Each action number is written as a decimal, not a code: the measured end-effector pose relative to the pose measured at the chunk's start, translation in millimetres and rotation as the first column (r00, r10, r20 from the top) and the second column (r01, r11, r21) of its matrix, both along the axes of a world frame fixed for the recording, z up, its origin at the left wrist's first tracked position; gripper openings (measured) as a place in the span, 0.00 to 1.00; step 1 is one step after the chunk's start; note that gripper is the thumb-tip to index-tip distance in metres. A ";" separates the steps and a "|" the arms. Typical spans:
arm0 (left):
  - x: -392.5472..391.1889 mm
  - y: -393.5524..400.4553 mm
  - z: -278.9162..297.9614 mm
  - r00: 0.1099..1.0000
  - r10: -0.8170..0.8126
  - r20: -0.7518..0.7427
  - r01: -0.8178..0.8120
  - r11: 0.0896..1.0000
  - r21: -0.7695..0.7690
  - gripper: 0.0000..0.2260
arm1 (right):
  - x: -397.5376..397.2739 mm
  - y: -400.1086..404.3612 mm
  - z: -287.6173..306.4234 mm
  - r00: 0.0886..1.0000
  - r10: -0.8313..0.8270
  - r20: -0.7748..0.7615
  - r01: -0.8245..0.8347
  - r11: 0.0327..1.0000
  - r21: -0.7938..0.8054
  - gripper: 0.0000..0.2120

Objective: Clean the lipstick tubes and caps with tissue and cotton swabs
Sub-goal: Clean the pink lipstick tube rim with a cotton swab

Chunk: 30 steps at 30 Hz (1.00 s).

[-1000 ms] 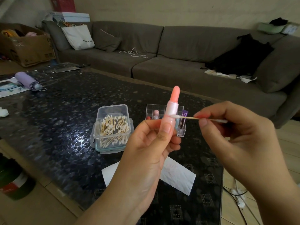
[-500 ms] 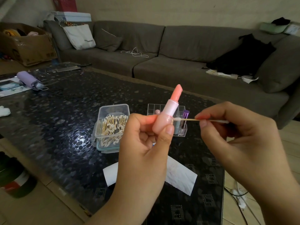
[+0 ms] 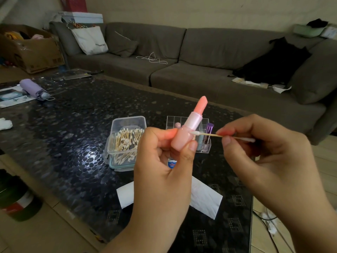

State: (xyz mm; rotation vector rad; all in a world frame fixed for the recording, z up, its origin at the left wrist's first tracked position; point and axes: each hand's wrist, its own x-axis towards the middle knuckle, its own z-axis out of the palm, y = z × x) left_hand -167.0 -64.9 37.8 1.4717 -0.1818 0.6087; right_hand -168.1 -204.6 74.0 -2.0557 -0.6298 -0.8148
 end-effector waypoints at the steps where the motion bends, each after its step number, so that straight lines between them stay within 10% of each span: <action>1: -0.1 -0.3 0.4 1.000 -0.001 -0.003 0.001 1.000 -0.007 0.08 | 0.0 -0.7 0.1 1.000 -0.006 -0.004 0.006 1.000 0.004 0.05; 30: 1.0 -4.9 2.9 0.922 -0.370 -0.116 0.307 0.879 -0.366 0.16 | 5.0 -3.8 -3.7 0.993 0.058 -0.099 -0.049 0.995 0.091 0.06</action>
